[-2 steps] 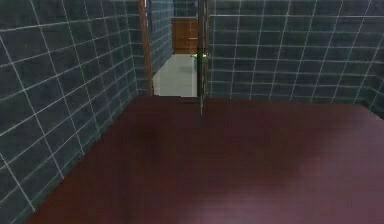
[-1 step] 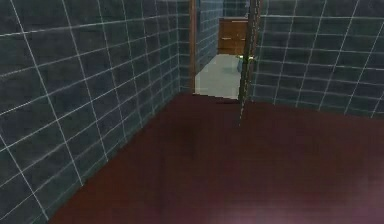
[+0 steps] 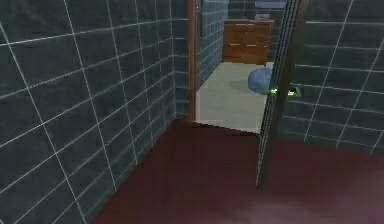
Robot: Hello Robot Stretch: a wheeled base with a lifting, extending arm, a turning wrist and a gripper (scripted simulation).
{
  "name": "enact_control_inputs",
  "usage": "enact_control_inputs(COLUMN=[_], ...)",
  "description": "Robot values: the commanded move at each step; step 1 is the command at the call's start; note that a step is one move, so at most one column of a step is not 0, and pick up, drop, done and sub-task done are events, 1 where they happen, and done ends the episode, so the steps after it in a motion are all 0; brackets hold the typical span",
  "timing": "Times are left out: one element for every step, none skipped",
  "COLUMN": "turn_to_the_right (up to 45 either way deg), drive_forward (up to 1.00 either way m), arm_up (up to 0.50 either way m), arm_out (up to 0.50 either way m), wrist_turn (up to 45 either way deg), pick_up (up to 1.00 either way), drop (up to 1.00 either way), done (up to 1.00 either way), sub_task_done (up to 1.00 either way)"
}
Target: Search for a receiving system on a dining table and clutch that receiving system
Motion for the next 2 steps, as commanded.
enact_control_inputs(turn_to_the_right=[0.0, -9.0], drive_forward=[1.0, 0.0], arm_up=[0.0, 0.0], arm_out=[0.0, 0.0], wrist_turn=[0.0, 0.0], pick_up=[0.0, 0.0], drop=[0.0, 0.0], done=[0.0, 0.0], sub_task_done=[0.0, 0.0])
